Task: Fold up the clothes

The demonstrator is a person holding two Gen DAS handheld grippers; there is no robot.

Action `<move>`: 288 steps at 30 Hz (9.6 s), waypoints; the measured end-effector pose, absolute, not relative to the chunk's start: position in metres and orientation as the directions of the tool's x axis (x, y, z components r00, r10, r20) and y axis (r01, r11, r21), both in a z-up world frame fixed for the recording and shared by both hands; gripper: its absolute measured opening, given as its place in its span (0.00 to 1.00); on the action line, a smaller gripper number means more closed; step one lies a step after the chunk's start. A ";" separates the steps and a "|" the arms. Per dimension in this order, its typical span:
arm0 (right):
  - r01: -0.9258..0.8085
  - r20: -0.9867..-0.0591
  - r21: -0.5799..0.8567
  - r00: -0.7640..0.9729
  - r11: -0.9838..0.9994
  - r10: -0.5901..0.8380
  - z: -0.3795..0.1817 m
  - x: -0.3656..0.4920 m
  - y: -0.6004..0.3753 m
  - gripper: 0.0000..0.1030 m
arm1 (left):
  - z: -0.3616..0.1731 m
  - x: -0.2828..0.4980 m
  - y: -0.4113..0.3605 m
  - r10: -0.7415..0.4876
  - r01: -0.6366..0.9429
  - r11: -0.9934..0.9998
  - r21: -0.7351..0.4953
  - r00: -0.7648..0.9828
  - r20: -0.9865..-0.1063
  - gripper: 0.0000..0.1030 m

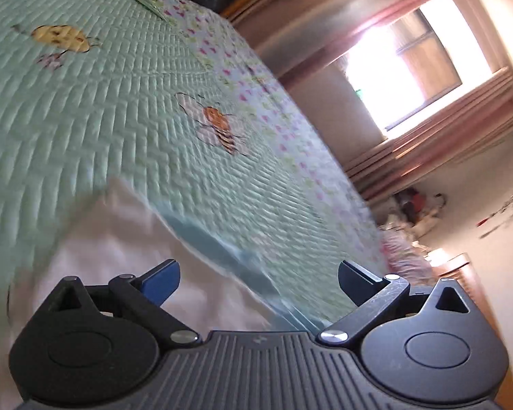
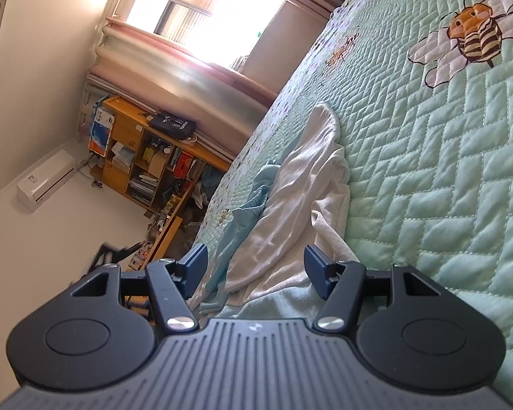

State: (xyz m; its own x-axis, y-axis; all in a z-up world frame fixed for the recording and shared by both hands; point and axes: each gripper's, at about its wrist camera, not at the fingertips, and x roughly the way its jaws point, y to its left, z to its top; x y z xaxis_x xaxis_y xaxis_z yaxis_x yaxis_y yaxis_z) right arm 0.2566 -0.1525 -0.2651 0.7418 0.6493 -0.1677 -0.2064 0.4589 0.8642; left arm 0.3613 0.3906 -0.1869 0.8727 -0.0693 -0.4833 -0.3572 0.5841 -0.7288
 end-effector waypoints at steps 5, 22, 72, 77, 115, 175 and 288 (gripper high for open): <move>-0.208 -0.174 0.861 0.737 0.465 0.653 -0.265 0.258 -0.150 0.62 | -0.221 0.381 0.427 0.001 -0.469 0.631 -0.618 0.797 -0.604 0.76; -0.217 -0.174 0.856 0.733 0.469 0.658 -0.268 0.260 -0.149 0.62 | -0.212 0.383 0.395 0.047 -0.459 0.748 -0.480 0.758 -0.651 0.86; -0.233 -0.189 0.844 0.713 0.482 0.675 -0.268 0.266 -0.146 0.62 | -0.211 0.282 0.370 -0.186 -0.269 0.712 -0.649 0.818 -0.543 0.80; -0.234 -0.190 0.843 0.713 0.485 0.675 -0.267 0.265 -0.145 0.62 | -0.206 0.252 0.421 -0.200 -0.227 0.575 -0.786 0.892 -0.404 0.96; -0.249 -0.213 0.816 0.710 0.522 0.672 -0.262 0.264 -0.136 0.64 | -0.205 0.275 0.321 -0.408 -0.154 0.645 -0.748 0.759 -0.508 0.99; -0.213 -0.223 0.833 0.716 0.511 0.661 -0.267 0.259 -0.148 0.64 | -0.196 0.296 0.249 -0.287 -0.136 0.764 -0.631 0.804 -0.520 0.83; -0.026 -0.479 0.836 0.451 0.548 0.753 -0.248 0.093 -0.174 0.75 | -0.246 0.052 0.343 -0.616 -0.279 0.635 -0.720 0.380 -0.690 0.99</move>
